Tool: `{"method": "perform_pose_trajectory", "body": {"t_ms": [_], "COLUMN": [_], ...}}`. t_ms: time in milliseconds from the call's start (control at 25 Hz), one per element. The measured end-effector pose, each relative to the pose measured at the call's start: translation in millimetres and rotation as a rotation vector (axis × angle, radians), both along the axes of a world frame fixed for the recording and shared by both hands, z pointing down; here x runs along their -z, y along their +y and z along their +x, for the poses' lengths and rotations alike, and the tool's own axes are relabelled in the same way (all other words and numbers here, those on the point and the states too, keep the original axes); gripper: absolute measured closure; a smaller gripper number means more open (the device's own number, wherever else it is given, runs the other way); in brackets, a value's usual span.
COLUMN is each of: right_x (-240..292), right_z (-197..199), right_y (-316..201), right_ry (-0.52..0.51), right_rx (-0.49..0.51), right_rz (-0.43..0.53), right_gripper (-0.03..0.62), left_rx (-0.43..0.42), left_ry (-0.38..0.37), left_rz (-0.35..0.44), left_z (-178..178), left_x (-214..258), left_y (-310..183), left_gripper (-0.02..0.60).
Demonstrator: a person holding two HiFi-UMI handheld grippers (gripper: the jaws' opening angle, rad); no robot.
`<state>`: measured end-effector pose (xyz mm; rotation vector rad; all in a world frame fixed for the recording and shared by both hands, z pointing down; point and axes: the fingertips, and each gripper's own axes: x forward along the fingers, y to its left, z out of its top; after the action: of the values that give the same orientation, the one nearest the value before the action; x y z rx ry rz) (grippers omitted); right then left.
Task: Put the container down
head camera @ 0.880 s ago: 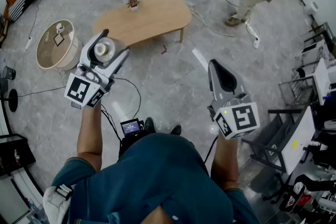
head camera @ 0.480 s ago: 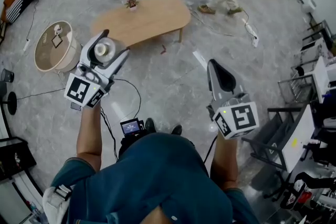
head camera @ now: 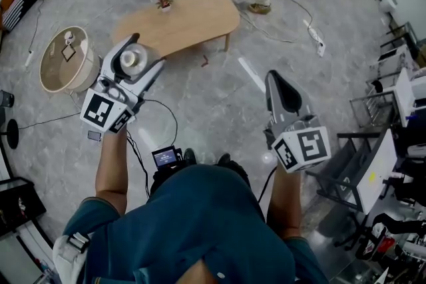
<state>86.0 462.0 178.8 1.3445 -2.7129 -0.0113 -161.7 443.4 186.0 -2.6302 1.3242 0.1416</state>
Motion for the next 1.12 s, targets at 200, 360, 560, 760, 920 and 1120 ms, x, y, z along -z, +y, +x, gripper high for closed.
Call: {"method": "perform_pose_trajectory", "body": {"t_ms": [200, 360, 560, 760, 920, 1120], "right_x": [-7, -11, -17, -18, -22, -25], "right_z": [9, 24, 49, 69, 89, 109], "right_y": [-14, -35, -81, -131, -174, -212], "right_ry": [0.006, -0.004, -0.027, -0.04, -0.046, -0.054], "right_rx": [0.001, 0.009, 0.034, 0.086, 0.129, 0.175], "right_rz": [-0.007, -0.013, -0.018, -0.03, -0.044, -0.049], "right_gripper": [0.583, 0.583, 0.583, 0.583, 0.583, 0.583], "left_rx": [0.004, 0.021, 0.073, 0.126, 0.152, 0.195], "left_ry": [-0.009, -0.019, -0.028, -0.038, -0.035, -0.034], "left_rz": [-0.021, -0.029, -0.033, -0.048, -0.061, -0.073], "left_z": [6, 16, 29, 51, 77, 100], "left_x": [-9, -9, -7, -2, -2, -3], "left_y": [-11, -22, -50, -86, -119, -146], "left_gripper": [0.247, 0.247, 0.247, 0.247, 0.247, 0.247]}}
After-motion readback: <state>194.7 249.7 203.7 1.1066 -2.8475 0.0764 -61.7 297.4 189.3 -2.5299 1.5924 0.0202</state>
